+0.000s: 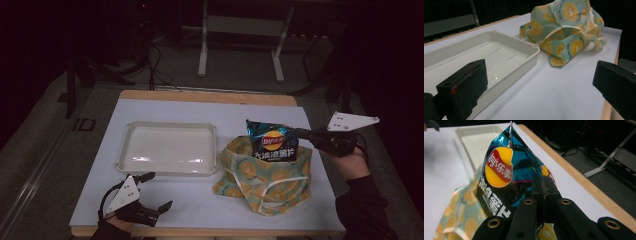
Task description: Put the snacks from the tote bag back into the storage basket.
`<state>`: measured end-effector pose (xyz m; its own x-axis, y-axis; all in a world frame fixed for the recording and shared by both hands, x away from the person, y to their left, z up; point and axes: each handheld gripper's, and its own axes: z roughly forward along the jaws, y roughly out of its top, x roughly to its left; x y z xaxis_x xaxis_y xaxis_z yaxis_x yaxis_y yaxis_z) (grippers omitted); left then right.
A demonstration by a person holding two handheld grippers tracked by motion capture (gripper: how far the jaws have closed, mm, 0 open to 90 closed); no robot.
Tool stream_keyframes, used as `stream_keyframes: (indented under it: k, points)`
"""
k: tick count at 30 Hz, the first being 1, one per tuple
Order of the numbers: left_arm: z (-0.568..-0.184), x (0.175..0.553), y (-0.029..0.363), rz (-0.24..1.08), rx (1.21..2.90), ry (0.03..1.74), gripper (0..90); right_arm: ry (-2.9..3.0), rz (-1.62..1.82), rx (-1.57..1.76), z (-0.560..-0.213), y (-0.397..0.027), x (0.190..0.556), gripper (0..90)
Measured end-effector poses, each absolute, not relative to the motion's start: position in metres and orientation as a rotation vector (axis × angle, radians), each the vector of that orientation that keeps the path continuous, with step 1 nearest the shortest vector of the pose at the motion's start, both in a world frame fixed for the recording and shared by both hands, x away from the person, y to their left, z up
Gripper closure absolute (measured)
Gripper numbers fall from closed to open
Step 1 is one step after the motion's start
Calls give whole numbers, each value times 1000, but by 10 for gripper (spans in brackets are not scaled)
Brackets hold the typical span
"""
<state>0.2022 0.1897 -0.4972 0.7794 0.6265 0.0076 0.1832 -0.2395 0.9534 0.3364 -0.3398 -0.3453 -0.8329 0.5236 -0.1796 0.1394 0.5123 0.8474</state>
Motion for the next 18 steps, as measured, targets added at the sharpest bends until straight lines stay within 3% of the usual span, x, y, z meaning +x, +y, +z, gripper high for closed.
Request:
stream_keyframes:
  k: [18]
  points:
    - [-497,202,190,468,1795,619,2,2181,1289,600,-285,-343,346,900]
